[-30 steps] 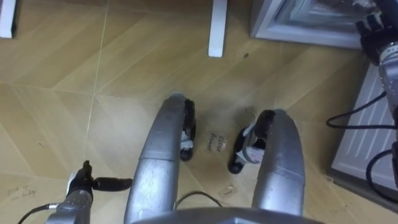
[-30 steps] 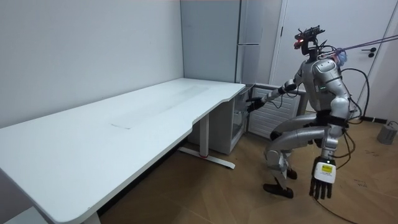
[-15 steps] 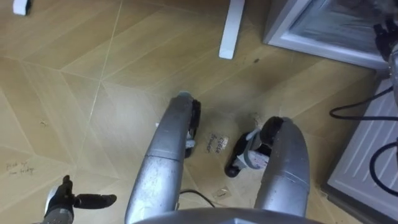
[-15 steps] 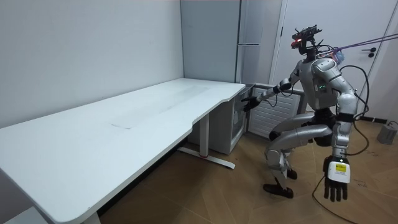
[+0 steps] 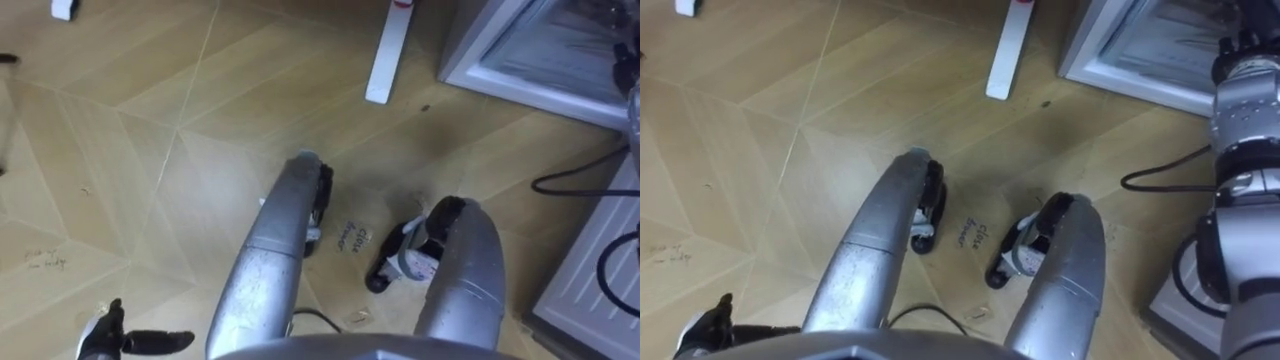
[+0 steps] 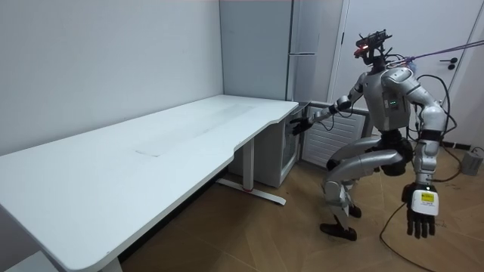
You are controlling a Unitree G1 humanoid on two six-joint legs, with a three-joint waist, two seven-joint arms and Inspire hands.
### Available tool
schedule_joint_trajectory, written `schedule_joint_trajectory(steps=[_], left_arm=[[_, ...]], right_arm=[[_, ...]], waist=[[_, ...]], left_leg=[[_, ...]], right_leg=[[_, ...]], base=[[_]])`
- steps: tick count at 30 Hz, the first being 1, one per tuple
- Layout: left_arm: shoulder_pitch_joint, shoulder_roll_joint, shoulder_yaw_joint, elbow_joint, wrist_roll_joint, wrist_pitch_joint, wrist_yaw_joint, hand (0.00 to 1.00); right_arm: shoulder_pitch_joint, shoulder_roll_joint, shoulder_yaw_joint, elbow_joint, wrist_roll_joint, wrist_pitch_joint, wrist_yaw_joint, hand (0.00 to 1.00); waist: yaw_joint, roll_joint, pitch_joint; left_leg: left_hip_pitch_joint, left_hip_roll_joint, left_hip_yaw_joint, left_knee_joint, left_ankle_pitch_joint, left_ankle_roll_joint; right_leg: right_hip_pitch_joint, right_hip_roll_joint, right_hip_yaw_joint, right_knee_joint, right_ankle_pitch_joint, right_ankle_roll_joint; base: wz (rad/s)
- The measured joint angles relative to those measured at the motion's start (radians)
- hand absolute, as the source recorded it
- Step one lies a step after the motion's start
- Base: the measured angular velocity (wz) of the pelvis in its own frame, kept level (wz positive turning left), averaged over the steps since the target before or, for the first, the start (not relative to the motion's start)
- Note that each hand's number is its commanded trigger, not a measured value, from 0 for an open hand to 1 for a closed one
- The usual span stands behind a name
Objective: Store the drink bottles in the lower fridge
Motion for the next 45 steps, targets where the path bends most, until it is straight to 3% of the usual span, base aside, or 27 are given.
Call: schedule_joint_trajectory(steps=[6, 9, 13, 17, 21, 24, 29, 34, 36, 38, 41, 45], left_arm=[[0.001, 0.000, -0.002, -0.001, 0.020, 0.006, -0.022, 0.00], [0.001, 0.001, -0.004, -0.006, 0.038, 0.006, -0.024, 0.00], [0.001, -0.003, -0.036, -0.002, 0.042, 0.014, -0.025, 0.00], [-0.010, -0.004, -0.035, 0.011, 0.036, 0.012, -0.025, 0.00], [-0.060, -0.005, -0.032, 0.074, 0.029, -0.001, -0.021, 0.00], [-0.082, -0.006, -0.020, 0.115, 0.031, -0.011, -0.018, 0.00], [-0.148, -0.028, 0.009, 0.214, 0.046, -0.029, -0.017, 0.00], [-0.201, -0.076, 0.029, 0.282, 0.066, -0.053, -0.017, 0.00], [-0.201, -0.092, 0.058, 0.285, 0.098, -0.059, -0.016, 0.00], [-0.198, -0.106, 0.066, 0.308, 0.102, -0.065, -0.011, 0.00], [-0.178, -0.134, 0.067, 0.335, 0.107, -0.066, 0.003, 0.00], [-0.154, -0.135, 0.097, 0.343, 0.129, -0.066, 0.003, 0.00]], right_arm=[[0.009, -0.002, -0.004, 0.000, -0.002, -0.011, 0.014, 0.00], [0.028, -0.001, -0.001, 0.007, -0.002, 0.002, 0.041, 0.00], [0.075, 0.001, 0.026, 0.036, -0.007, 0.049, 0.147, 0.00], [0.136, 0.023, 0.028, 0.049, -0.027, 0.098, 0.263, 0.00], [0.194, 0.041, 0.028, 0.072, -0.072, 0.116, 0.343, 0.00], [0.262, 0.055, 0.027, 0.107, -0.148, 0.128, 0.417, 0.00], [0.416, 0.107, 0.031, 0.199, -0.355, 0.149, 0.522, 0.00], [0.510, 0.150, 0.038, 0.221, -0.485, 0.168, 0.560, 0.00], [0.548, 0.177, 0.038, 0.221, -0.556, 0.165, 0.572, 0.00], [0.610, 0.216, 0.040, 0.219, -0.621, 0.166, 0.573, 0.00], [0.677, 0.245, 0.048, 0.223, -0.739, 0.167, 0.581, 0.00], [0.741, 0.289, 0.049, 0.224, -0.796, 0.169, 0.590, 0.00]], waist=[[0.007, 0.018, -0.0026], [0.009, 0.021, -0.0024], [0.011, 0.022, -0.0020], [0.000, 0.016, -0.0023], [-0.016, 0.011, -0.0038], [-0.035, 0.000, -0.0078], [-0.075, 0.004, -0.0235], [-0.091, 0.005, -0.0279], [-0.108, 0.001, -0.0317], [-0.113, -0.010, -0.0453], [-0.135, -0.012, -0.0483], [-0.138, -0.028, -0.0493]], left_leg=[[0.011, -0.001, -0.002, -0.005, 0.001, -0.002], [0.045, -0.001, -0.001, -0.032, 0.006, -0.010], [0.114, 0.007, -0.004, -0.086, 0.010, -0.018], [0.206, 0.018, -0.012, -0.176, 0.020, -0.025], [0.294, 0.018, -0.036, -0.287, 0.049, -0.025], [0.368, 0.021, -0.046, -0.360, 0.062, -0.022], [0.520, 0.051, -0.039, -0.466, 0.061, -0.017], [0.680, 0.072, 0.004, -0.574, 0.060, -0.004], [0.741, 0.073, 0.006, -0.630, 0.072, -0.003], [0.828, 0.073, 0.019, -0.709, 0.088, -0.005], [0.954, 0.071, 0.026, -0.817, 0.110, -0.004], [1.050, 0.070, 0.035, -0.897, 0.122, -0.007]], right_leg=[[0.016, 0.000, -0.006, -0.004, 0.000, -0.001], [0.050, -0.002, -0.011, -0.027, 0.001, -0.003], [0.118, 0.018, -0.023, -0.086, 0.012, 0.011], [0.215, 0.039, -0.047, -0.185, 0.036, 0.009], [0.319, 0.057, -0.091, -0.313, 0.072, 0.013], [0.401, 0.085, -0.101, -0.407, 0.095, 0.033], [0.577, 0.146, -0.120, -0.583, 0.138, 0.065], [0.714, 0.177, -0.093, -0.710, 0.179, 0.083], [0.777, 0.192, -0.090, -0.775, 0.195, 0.093], [0.857, 0.197, -0.094, -0.857, 0.222, 0.098], [0.984, 0.222, -0.098, -0.989, 0.259, 0.113], [1.080, 0.237, -0.096, -1.088, 0.286, 0.119]], base=[[0.00], [0.02], [-0.01], [0.00], [0.09], [0.01], [-0.08], [-0.26], [-0.05], [-0.07], [-0.02], [-0.08]])
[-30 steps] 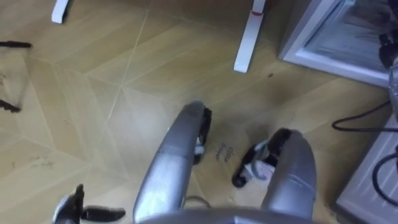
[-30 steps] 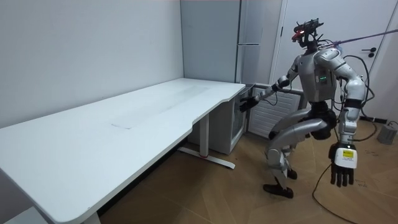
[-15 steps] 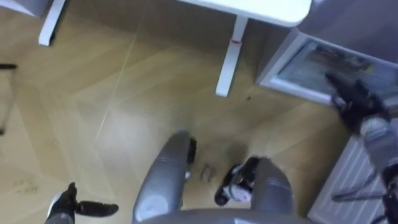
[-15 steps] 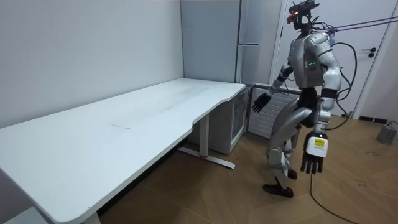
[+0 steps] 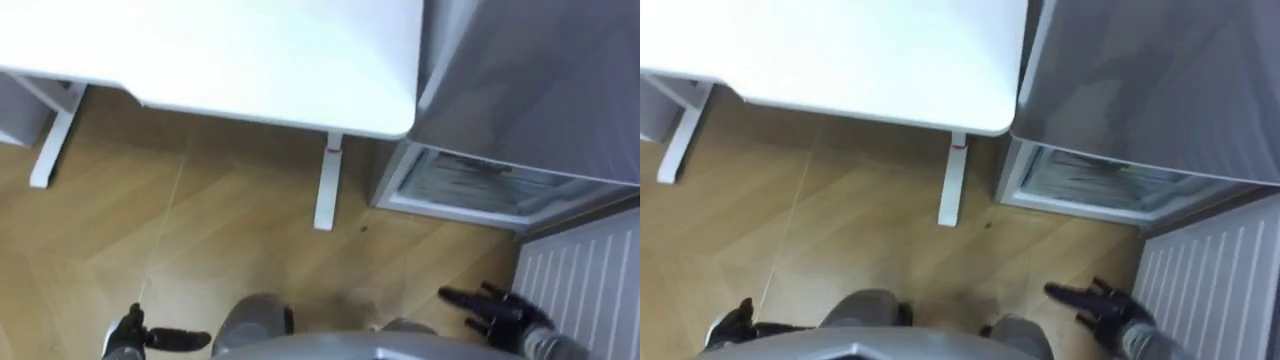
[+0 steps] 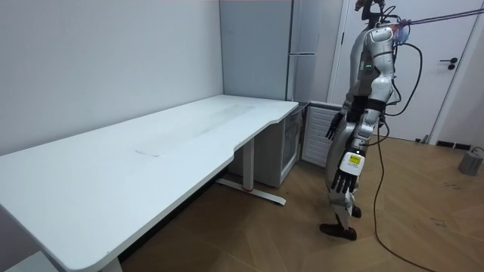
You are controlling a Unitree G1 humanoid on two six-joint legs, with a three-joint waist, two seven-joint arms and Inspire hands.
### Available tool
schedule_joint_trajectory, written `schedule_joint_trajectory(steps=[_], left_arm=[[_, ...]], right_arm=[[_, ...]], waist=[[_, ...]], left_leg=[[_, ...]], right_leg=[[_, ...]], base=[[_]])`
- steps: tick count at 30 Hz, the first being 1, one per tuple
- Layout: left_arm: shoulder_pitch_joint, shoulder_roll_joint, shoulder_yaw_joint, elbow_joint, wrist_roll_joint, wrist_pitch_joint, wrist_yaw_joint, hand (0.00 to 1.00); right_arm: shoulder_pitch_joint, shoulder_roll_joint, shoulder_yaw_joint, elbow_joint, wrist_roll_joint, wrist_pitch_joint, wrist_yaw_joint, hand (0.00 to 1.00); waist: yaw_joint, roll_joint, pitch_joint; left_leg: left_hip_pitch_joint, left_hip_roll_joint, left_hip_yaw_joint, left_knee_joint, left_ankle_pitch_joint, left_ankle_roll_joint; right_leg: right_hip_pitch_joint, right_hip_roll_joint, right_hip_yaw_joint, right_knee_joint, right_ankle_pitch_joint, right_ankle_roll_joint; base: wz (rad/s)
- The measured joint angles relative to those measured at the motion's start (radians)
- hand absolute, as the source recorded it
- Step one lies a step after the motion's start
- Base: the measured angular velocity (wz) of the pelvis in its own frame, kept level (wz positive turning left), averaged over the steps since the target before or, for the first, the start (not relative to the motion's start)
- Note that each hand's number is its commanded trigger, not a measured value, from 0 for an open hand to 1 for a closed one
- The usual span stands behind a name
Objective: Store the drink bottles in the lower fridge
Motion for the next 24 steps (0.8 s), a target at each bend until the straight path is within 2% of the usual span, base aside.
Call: schedule_joint_trajectory(steps=[3, 5, 8, 12, 13, 15, 20, 24], left_arm=[[0.038, -0.013, 0.025, -0.005, 0.034, 0.001, 0.001, 0.00], [0.049, -0.040, 0.056, -0.006, 0.078, 0.001, 0.001, 0.00], [0.058, -0.060, 0.108, -0.002, 0.087, 0.001, 0.002, 0.00], [0.085, -0.069, 0.157, 0.001, 0.131, 0.003, 0.018, 0.00], [0.088, -0.069, 0.175, 0.007, 0.146, 0.008, 0.022, 0.00], [0.088, -0.069, 0.197, 0.012, 0.175, 0.024, 0.024, 0.00], [0.080, -0.099, 0.282, 0.013, 0.263, 0.061, 0.028, 0.00], [0.057, -0.106, 0.285, 0.011, 0.278, 0.080, 0.039, 0.00]], right_arm=[[0.019, 0.029, -0.001, 0.002, -0.064, 0.001, -0.003, 0.00], [0.032, 0.043, -0.014, -0.003, -0.098, 0.001, -0.014, 0.00], [0.043, 0.059, -0.049, -0.003, -0.100, -0.001, -0.033, 0.00], [0.045, 0.073, -0.118, 0.000, -0.096, -0.001, -0.058, 0.00], [0.046, 0.076, -0.139, 0.004, -0.094, -0.001, -0.064, 0.00], [0.059, 0.080, -0.162, 0.005, -0.096, 0.000, -0.083, 0.00], [0.083, 0.083, -0.222, 0.023, -0.115, 0.024, -0.134, 0.00], [0.096, 0.086, -0.251, 0.027, -0.164, 0.044, -0.169, 0.00]], waist=[[-0.001, -0.003, 0.0014], [-0.002, 0.002, 0.0015], [-0.007, 0.007, 0.0027], [-0.014, 0.004, 0.0036], [-0.027, 0.002, 0.0042], [-0.032, 0.001, 0.0010], [-0.055, 0.001, -0.0002], [-0.063, 0.002, -0.0008]], left_leg=[[0.054, 0.002, 0.021, -0.038, 0.002, -0.002], [0.085, 0.003, 0.022, -0.067, 0.002, -0.002], [0.136, 0.003, 0.025, -0.102, 0.003, -0.002], [0.198, -0.002, 0.045, -0.148, 0.006, 0.001], [0.209, -0.002, 0.047, -0.154, 0.006, 0.001], [0.220, -0.002, 0.048, -0.159, 0.006, 0.001], [0.252, -0.002, 0.053, -0.183, 0.007, -0.001], [0.279, -0.004, 0.055, -0.194, 0.008, 0.000]], right_leg=[[0.043, 0.009, 0.015, -0.050, 0.015, 0.005], [0.080, 0.020, 0.023, -0.096, 0.037, 0.010], [0.139, 0.031, 0.028, -0.156, 0.061, 0.015], [0.187, 0.031, 0.046, -0.193, 0.068, 0.021], [0.196, 0.031, 0.047, -0.193, 0.069, 0.021], [0.203, 0.032, 0.058, -0.194, 0.069, 0.021], [0.239, 0.039, 0.068, -0.230, 0.082, 0.022], [0.260, 0.039, 0.076, -0.232, 0.084, 0.022]], base=[[-0.19], [-0.05], [-0.05], [-0.14], [0.00], [0.00], [-0.03], [-0.02]])
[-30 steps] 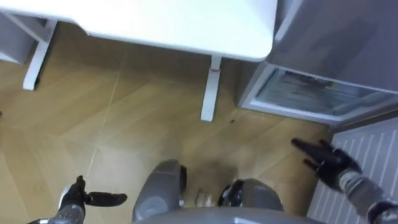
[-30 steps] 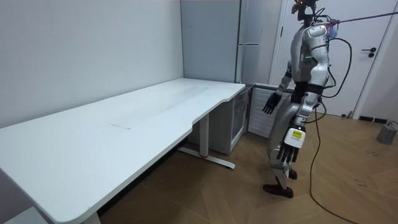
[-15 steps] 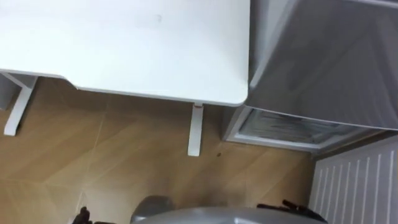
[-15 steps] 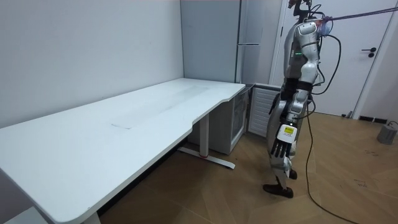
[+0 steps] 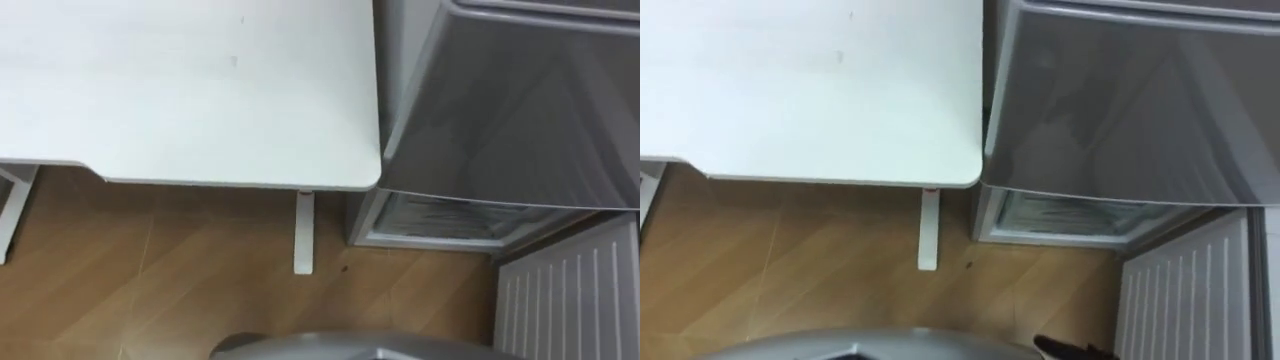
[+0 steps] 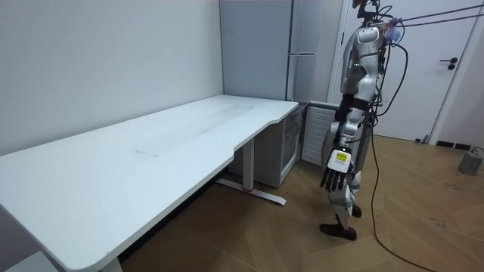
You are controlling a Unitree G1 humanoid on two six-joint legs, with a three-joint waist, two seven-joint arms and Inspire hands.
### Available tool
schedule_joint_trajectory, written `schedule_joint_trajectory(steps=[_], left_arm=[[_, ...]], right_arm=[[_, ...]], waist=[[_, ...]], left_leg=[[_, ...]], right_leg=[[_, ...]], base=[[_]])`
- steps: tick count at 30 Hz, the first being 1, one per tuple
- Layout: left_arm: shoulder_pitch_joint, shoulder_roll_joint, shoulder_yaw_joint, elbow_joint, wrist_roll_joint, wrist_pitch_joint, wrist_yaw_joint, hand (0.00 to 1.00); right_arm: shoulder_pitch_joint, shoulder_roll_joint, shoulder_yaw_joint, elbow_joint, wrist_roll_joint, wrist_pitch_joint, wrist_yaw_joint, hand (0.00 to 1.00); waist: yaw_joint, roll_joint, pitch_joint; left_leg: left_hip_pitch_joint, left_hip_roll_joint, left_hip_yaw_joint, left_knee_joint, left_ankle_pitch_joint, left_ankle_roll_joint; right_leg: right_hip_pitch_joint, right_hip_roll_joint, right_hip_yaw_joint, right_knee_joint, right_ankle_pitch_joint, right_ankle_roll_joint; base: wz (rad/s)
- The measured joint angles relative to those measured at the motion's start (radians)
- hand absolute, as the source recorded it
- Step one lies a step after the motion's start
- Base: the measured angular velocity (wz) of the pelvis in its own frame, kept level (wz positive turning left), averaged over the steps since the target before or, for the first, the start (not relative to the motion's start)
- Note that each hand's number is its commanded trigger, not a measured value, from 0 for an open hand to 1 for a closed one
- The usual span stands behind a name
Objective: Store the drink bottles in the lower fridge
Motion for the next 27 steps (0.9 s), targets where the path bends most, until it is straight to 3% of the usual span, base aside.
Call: schedule_joint_trajectory(steps=[7, 10, 13, 16, 20, 23, 27], left_arm=[[-0.061, -0.003, -0.005, -0.001, 0.004, -0.002, 0.015, 0.00], [-0.068, -0.002, -0.015, -0.002, 0.018, -0.020, 0.017, 0.00], [-0.070, 0.005, -0.024, -0.002, 0.075, -0.032, -0.004, 0.00], [-0.067, 0.016, -0.028, -0.002, 0.097, -0.032, -0.030, 0.00], [-0.064, 0.044, -0.021, -0.001, 0.182, -0.049, -0.052, 0.00], [-0.051, 0.054, -0.005, -0.003, 0.202, -0.049, -0.060, 0.00], [-0.037, 0.053, 0.007, -0.026, 0.203, -0.050, -0.067, 0.00]], right_arm=[[-0.020, 0.004, -0.007, -0.006, -0.071, -0.001, -0.054, 0.00], [-0.032, 0.004, -0.009, -0.012, -0.162, -0.002, -0.071, 0.00], [-0.037, -0.001, -0.019, -0.067, -0.309, -0.001, -0.073, 0.00], [-0.035, -0.033, -0.022, -0.207, -0.437, -0.001, -0.070, 0.00], [-0.039, -0.097, -0.094, -0.417, -0.585, -0.023, -0.075, 0.00], [-0.008, -0.110, -0.170, -0.652, -0.709, -0.037, -0.108, 0.00], [0.035, -0.110, -0.260, -0.890, -0.758, -0.069, -0.175, 0.00]], waist=[[-0.025, 0.000, 0.0037], [-0.038, 0.001, 0.0050], [-0.042, -0.005, -0.0002], [-0.047, -0.011, -0.0020], [-0.062, -0.035, -0.0033], [-0.072, -0.049, -0.0033], [-0.091, -0.054, -0.0020]], left_leg=[[0.021, 0.003, 0.032, -0.002, 0.006, 0.002], [0.021, 0.005, 0.040, -0.005, 0.009, 0.003], [0.018, 0.005, 0.057, -0.029, 0.021, 0.005], [0.020, 0.005, 0.076, -0.033, 0.032, 0.008], [0.028, 0.005, 0.087, -0.041, 0.038, 0.009], [0.042, 0.004, 0.102, -0.064, 0.052, 0.009], [0.038, 0.005, 0.113, -0.065, 0.052, 0.010]], right_leg=[[0.010, 0.001, 0.038, -0.008, 0.006, 0.001], [0.005, 0.002, 0.046, -0.005, 0.010, 0.000], [-0.033, 0.000, 0.066, 0.027, 0.011, -0.002], [-0.055, -0.001, 0.091, 0.041, 0.016, -0.004], [-0.052, -0.001, 0.099, 0.040, 0.021, -0.004], [-0.055, 0.002, 0.116, 0.024, 0.032, -0.005], [-0.063, 0.002, 0.126, 0.023, 0.035, -0.004]], base=[[-0.14], [-0.12], [-0.22], [-0.23], [-0.06], [-0.15], [-0.09]])
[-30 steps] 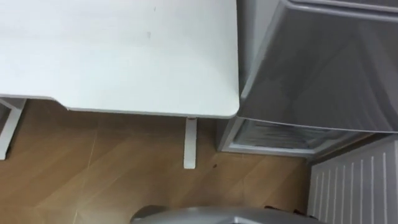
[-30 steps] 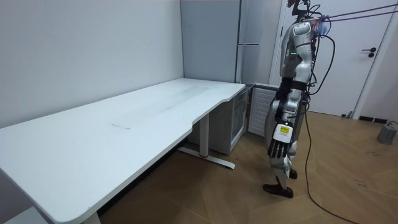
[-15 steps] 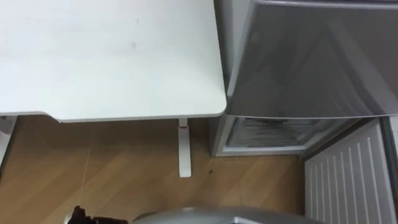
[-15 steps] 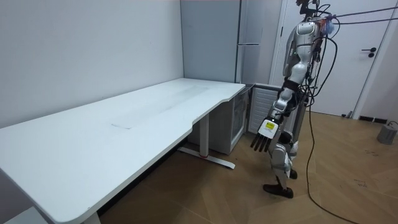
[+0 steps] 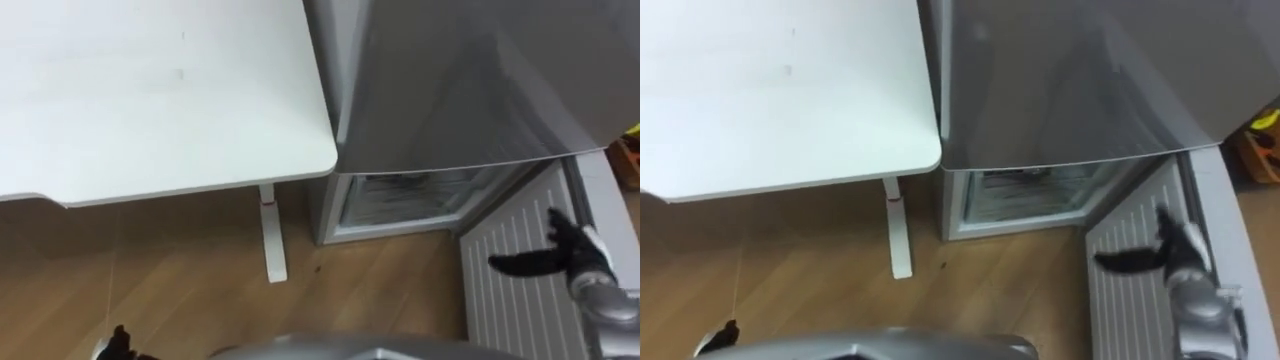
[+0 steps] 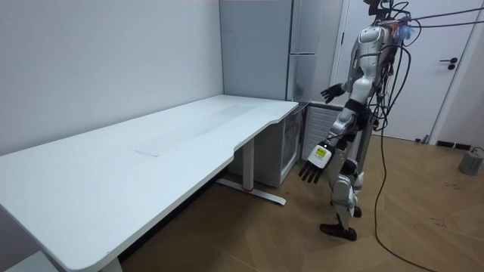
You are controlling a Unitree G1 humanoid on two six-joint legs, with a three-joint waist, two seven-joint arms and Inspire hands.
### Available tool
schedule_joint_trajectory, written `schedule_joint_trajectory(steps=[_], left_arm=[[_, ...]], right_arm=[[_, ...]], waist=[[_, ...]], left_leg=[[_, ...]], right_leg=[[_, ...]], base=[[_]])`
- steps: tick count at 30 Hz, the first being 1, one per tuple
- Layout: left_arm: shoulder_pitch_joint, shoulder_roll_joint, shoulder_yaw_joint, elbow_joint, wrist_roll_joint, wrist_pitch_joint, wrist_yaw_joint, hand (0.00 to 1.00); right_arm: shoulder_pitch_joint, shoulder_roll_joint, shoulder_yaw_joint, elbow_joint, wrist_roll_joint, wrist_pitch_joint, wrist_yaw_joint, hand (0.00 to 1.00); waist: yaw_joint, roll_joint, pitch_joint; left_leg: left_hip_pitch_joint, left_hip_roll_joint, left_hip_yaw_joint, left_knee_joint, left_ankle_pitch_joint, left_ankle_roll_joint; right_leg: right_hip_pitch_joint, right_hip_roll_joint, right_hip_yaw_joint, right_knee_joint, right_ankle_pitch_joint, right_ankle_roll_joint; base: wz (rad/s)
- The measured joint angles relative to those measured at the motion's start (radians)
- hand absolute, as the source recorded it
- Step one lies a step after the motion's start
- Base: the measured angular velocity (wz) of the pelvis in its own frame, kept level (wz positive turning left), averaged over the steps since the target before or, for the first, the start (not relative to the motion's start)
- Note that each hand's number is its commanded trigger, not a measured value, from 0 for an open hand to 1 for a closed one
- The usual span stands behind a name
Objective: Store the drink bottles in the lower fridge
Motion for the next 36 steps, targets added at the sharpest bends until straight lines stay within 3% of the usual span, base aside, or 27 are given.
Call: schedule_joint_trajectory(steps=[1, 5, 10, 14, 19, 24, 29, 36], left_arm=[[0.001, 0.000, 0.008, -0.011, 0.000, -0.001, 0.000, 0.00], [0.022, -0.003, 0.010, -0.075, 0.011, -0.012, 0.001, 0.00], [0.031, -0.008, 0.009, -0.144, 0.039, -0.020, -0.001, 0.00], [0.052, -0.012, 0.006, -0.174, 0.037, -0.019, -0.004, 0.00], [0.079, -0.013, 0.001, -0.199, 0.038, -0.006, -0.004, 0.00], [0.105, -0.013, 0.004, -0.205, 0.039, 0.006, -0.004, 0.00], [0.127, -0.012, 0.013, -0.205, 0.064, 0.011, -0.022, 0.00], [0.140, -0.012, 0.012, -0.205, 0.067, 0.028, -0.026, 0.00]], right_arm=[[0.018, 0.000, -0.020, -0.077, -0.011, -0.003, -0.028, 0.00], [0.061, -0.001, -0.064, -0.263, -0.049, -0.037, -0.150, 0.00], [0.057, -0.001, -0.089, -0.314, -0.090, -0.081, -0.240, 0.00], [0.059, 0.000, -0.091, -0.300, -0.088, -0.083, -0.307, 0.00], [0.060, 0.000, -0.092, -0.240, -0.044, -0.063, -0.382, 0.00], [0.060, 0.001, -0.105, -0.143, 0.059, -0.041, -0.393, 0.00], [0.062, -0.002, -0.183, -0.115, 0.258, -0.040, -0.462, 0.00], [0.061, -0.005, -0.206, -0.107, 0.324, -0.042, -0.524, 0.00]], waist=[[-0.008, 0.008, -0.0047], [-0.021, 0.000, -0.0041], [-0.031, 0.010, -0.0076], [-0.037, 0.027, -0.0109], [-0.040, 0.032, -0.0068], [-0.041, 0.028, -0.0074], [-0.044, 0.026, -0.0063], [-0.065, 0.015, -0.0069]], left_leg=[[0.000, -0.001, 0.000, -0.004, 0.000, 0.000], [0.000, -0.001, 0.010, -0.006, 0.000, 0.000], [0.001, 0.000, 0.016, -0.014, 0.000, 0.000], [0.005, 0.000, 0.018, -0.022, 0.000, 0.000], [0.005, 0.000, 0.020, -0.023, 0.002, 0.002], [0.002, 0.000, 0.013, -0.022, 0.002, 0.002], [0.002, -0.001, 0.013, -0.031, 0.003, 0.003], [-0.004, -0.001, 0.013, -0.032, 0.004, 0.002]], right_leg=[[-0.001, 0.000, 0.001, -0.001, 0.000, 0.001], [-0.001, 0.002, 0.014, -0.015, 0.004, 0.003], [-0.010, 0.004, 0.030, -0.015, 0.012, 0.005], [-0.012, 0.005, 0.035, -0.016, 0.015, 0.006], [-0.013, 0.006, 0.037, -0.016, 0.015, 0.006], [-0.013, 0.006, 0.041, -0.016, 0.015, 0.005], [-0.015, 0.007, 0.039, -0.019, 0.015, 0.005], [-0.013, 0.008, 0.035, -0.032, 0.015, 0.005]], base=[[-0.04], [-0.08], [-0.09], [-0.07], [0.00], [0.00], [0.00], [0.00]])
